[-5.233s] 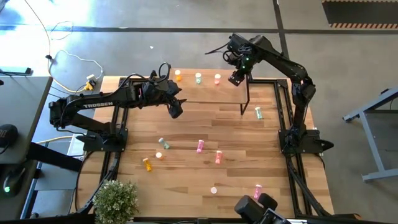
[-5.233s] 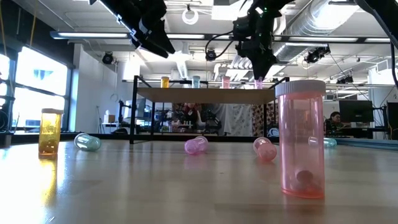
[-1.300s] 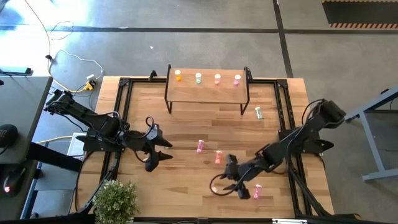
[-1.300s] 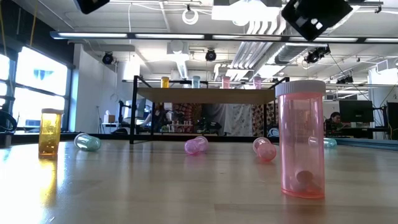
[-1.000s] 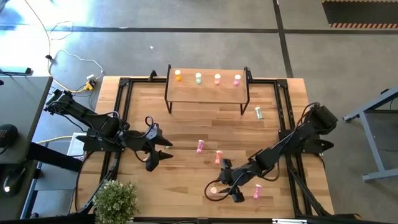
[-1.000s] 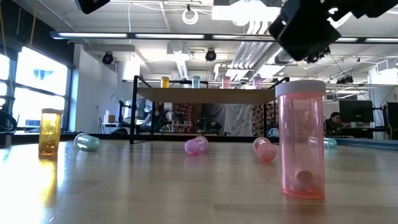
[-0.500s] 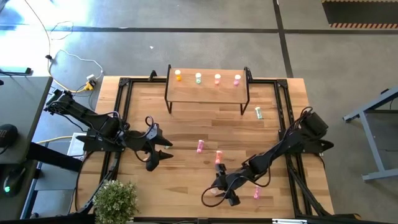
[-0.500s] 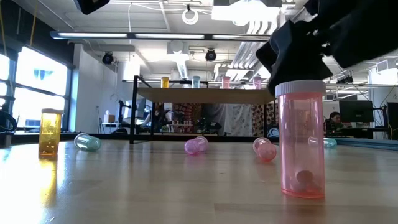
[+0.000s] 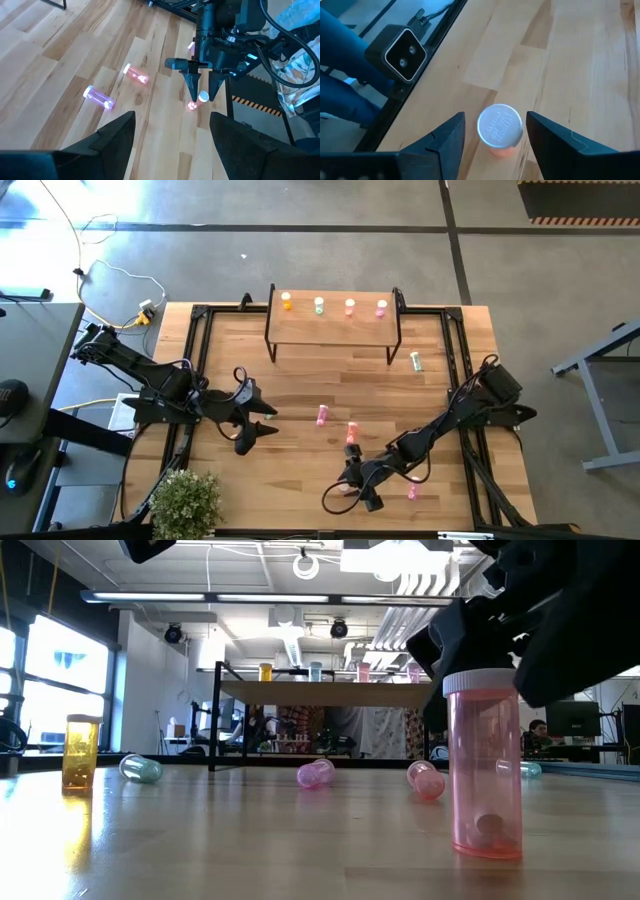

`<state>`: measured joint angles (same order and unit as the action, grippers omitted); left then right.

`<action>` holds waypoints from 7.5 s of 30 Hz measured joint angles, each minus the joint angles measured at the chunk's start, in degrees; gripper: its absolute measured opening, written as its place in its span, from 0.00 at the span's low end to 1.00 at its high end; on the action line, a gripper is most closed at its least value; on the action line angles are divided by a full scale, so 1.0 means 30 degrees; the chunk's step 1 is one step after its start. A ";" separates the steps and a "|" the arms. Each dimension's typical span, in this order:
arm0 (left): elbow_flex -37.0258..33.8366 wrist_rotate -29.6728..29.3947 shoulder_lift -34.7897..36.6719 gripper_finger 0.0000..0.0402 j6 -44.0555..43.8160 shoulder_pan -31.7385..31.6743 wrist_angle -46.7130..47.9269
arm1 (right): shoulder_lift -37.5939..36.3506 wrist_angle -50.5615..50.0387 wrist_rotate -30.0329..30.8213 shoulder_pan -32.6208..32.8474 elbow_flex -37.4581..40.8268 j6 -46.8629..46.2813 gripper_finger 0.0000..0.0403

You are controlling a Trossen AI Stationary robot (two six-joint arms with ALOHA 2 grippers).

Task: Pick and place medicine bottles onto shelf by color
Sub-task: Put the bottom pink pill bottle on the shelf aligned with the pink pill bottle, then put the right orange pill bottle on the shelf aligned with the orange pill bottle

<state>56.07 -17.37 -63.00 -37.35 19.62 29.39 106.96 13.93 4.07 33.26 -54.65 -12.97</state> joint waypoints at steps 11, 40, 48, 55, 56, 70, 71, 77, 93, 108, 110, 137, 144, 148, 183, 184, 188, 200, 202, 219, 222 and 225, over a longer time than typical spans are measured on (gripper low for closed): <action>0.0000 0.0000 0.0000 0.61 0.0003 0.0000 0.0291 | 0.0000 -0.0231 -0.0018 -0.0003 0.0000 -0.0005 0.33; 0.0000 -0.2034 0.0006 0.61 0.1185 -0.0036 0.0321 | -0.3486 -0.1338 0.3299 -0.2327 0.0000 -0.2739 0.28; 0.0000 -0.3650 0.0007 0.61 0.1334 -0.0104 0.0126 | -0.7900 -0.3091 0.6737 -0.5024 0.0000 -0.3048 0.28; 0.0000 -0.3858 0.0007 0.61 0.2000 -0.0930 0.0095 | -1.1923 -0.4675 0.8620 -0.7991 0.0000 -0.1810 0.28; 0.0000 -0.3854 0.0007 0.61 0.2107 -0.1080 0.0096 | -1.2350 -0.4753 0.8613 -0.8413 0.0000 -0.1513 0.28; 0.0000 -0.4014 0.0007 0.61 0.2174 -0.3368 0.0100 | -1.4812 -0.5158 0.5526 -1.5463 0.0000 0.1983 0.28; 0.0000 -0.4014 0.0007 0.61 0.2174 -0.3514 0.0100 | -1.4803 -0.5172 0.4863 -1.6014 0.0000 0.1990 0.28; 0.0000 -0.4016 0.0007 0.61 0.2658 -0.4233 0.0115 | -1.4431 -0.6873 0.1484 -1.8591 -0.0712 0.2733 0.28; 0.0002 -0.3934 0.0007 0.61 0.2706 -0.5331 0.0275 | -0.9793 -1.1191 -0.2556 -2.0008 -0.4077 0.3492 0.28; 0.0007 -0.3920 0.0007 0.61 0.2676 -0.5442 0.0326 | -0.6805 -1.2610 -0.1854 -1.9834 -0.5268 0.4339 0.28; 0.0007 -0.3920 0.0007 0.61 0.2676 -0.5442 0.0326 | -0.6798 -1.2696 -0.1818 -1.9834 -0.5268 0.4342 0.28; 0.0007 -0.3912 0.0007 0.61 0.2669 -0.5442 0.0326 | -0.6666 -1.2994 -0.1675 -1.9973 -0.5260 0.4473 0.29; 0.0007 -0.3912 0.0007 0.61 0.2669 -0.5442 0.0326 | -0.6596 -1.2591 -0.1397 -1.9970 -0.5260 0.4482 0.29; 0.0007 -0.3912 0.0007 0.61 0.2670 -0.5442 0.0327 | -0.6343 -1.2094 -0.1289 -2.0002 -0.5253 0.4327 0.29; 0.0007 -0.3920 0.0007 0.61 0.2676 -0.5441 0.0836 | -0.6062 -1.3302 -0.1208 -2.0228 -0.5799 0.3468 0.29; 0.0007 -0.3920 0.0007 0.61 0.2676 -0.5442 0.0836 | -0.6062 -1.3309 -0.1208 -2.0228 -0.5799 0.3475 0.30; 0.0007 -0.3920 0.0007 0.61 0.2676 -0.5442 0.0836 | -0.6062 -1.3424 -0.1225 -2.0228 -0.5799 0.3473 0.33; 0.0007 -0.3920 0.0007 0.61 0.2674 -0.5440 0.0836 | -0.6047 -1.3307 -0.1033 -2.0221 -0.5792 0.3475 0.42; 0.0007 -0.3920 0.0007 0.61 0.2676 -0.5442 0.0836 | -0.6047 -1.3227 -0.1019 -2.0255 -0.5792 0.3475 0.42; 0.0007 -0.3414 0.0007 0.61 0.0762 -0.5441 0.1738 | -0.7171 -1.3018 -0.1041 -2.0344 -0.5792 0.3484 0.42; 0.0007 -0.2706 0.0007 0.61 -0.0100 -0.5295 0.2582 | -0.7596 -1.3023 -0.1046 -2.0344 -0.5792 0.3490 0.42; 0.0007 -0.2132 0.0004 0.61 -0.0682 -0.4915 0.3447 | -0.8195 -1.3003 -0.1055 -2.0344 -0.5792 0.3490 0.42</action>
<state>56.10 -23.76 -62.99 -39.40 4.87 39.73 82.37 -25.08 0.91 -27.77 -72.03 -2.50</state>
